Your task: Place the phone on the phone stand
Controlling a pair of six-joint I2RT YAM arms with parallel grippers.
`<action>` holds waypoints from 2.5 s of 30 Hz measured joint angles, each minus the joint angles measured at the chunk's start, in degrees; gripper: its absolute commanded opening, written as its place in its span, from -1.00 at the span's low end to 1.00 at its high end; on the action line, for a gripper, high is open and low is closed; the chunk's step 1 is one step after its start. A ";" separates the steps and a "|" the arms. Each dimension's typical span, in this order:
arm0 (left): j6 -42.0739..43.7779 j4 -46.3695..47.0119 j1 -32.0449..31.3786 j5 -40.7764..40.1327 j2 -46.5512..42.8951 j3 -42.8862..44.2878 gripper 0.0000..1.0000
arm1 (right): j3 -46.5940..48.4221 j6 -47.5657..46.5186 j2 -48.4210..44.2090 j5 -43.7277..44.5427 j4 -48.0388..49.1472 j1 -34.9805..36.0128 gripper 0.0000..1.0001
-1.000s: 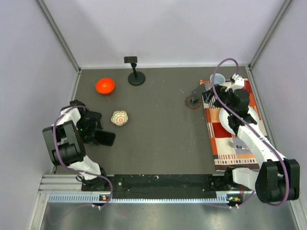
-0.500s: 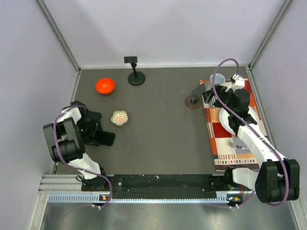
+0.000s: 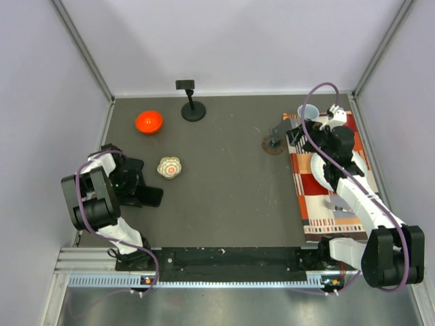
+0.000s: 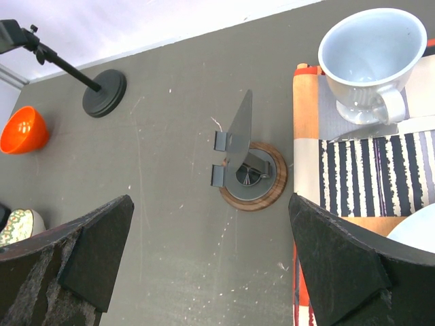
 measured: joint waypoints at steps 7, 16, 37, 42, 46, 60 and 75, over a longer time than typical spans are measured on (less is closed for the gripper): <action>-2.45 2.10 0.00 0.48 -1.55 -2.27 0.94 | 0.00 0.00 0.00 -0.02 0.00 0.00 0.95; -3.06 3.72 -0.13 0.50 -2.38 -3.61 0.76 | 0.00 0.00 0.00 -0.02 0.00 -0.02 0.95; -2.91 2.43 -0.70 -5.07 -7.17 -5.70 -1.00 | -0.02 -1.36 -3.28 1.51 -3.10 -0.26 0.96; -2.14 -0.22 -0.70 -7.19 -14.10 -5.97 -1.00 | -0.02 -2.23 -3.80 2.60 -4.17 -0.26 0.97; -0.94 -0.59 -0.70 -7.06 -17.86 -5.97 -1.00 | -0.02 -2.64 -4.00 3.10 -5.05 -0.26 0.97; 13.05 8.13 -23.76 -10.75 -31.89 4.15 -1.00 | 0.20 -5.84 -9.35 5.20 -10.19 -0.39 0.98; 29.90 34.16 -37.27 11.04 -31.80 5.51 -1.00 | 7.04 -7.06 -12.15 -3.21 -15.10 6.49 0.96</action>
